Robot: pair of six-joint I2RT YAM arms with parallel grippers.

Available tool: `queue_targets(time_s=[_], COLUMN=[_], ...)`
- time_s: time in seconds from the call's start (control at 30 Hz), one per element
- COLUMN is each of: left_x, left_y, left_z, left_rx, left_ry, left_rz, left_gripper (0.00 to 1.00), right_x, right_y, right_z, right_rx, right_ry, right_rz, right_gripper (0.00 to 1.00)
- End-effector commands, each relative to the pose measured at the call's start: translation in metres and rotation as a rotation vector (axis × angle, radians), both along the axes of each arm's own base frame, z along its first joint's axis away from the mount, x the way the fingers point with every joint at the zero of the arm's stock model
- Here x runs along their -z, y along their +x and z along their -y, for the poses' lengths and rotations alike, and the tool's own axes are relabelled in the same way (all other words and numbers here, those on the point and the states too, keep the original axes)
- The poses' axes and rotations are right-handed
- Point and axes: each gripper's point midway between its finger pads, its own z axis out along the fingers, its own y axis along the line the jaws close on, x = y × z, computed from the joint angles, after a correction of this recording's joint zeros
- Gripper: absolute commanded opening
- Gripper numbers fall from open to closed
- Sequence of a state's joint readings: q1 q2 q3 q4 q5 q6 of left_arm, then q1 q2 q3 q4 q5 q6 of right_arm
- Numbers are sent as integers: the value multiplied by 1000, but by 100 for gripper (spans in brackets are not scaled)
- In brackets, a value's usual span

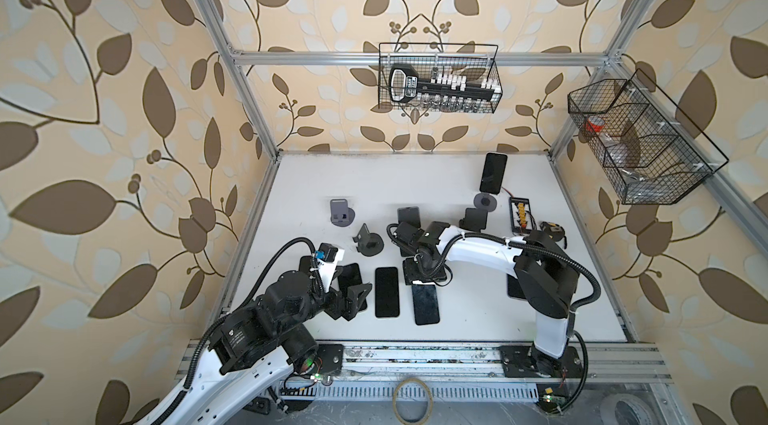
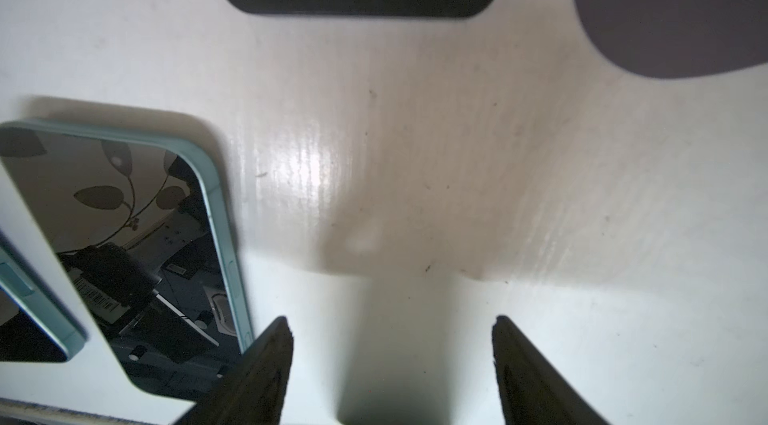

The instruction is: Remove the phone from the phone stand

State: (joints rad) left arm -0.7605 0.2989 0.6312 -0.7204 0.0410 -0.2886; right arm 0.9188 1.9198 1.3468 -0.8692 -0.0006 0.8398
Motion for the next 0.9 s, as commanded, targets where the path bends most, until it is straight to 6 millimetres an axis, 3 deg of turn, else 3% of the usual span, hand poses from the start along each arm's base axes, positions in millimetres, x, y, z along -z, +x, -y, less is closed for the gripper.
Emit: queue_targets(time_s=[0.0,0.33,0.6,0.87], left_x=[-15,11,16,26], left_y=[2,-3,-2,8], left_z=[16,39,45,38], left_rx=[59,196,240,161], left_ry=[-50,-39,-28,-15], left_rz=[46,47,110,80], left_gripper=[99,99,99,99], right_x=[-22,-25,-24,-16], right_y=[5,16,15,12], right_z=[-3,-5,-5,-4], right_rx=[22,30,27,23], right_ry=[24,6,3,8], right_rz=[31,65,53,30], right_gripper=[40,40,40,41])
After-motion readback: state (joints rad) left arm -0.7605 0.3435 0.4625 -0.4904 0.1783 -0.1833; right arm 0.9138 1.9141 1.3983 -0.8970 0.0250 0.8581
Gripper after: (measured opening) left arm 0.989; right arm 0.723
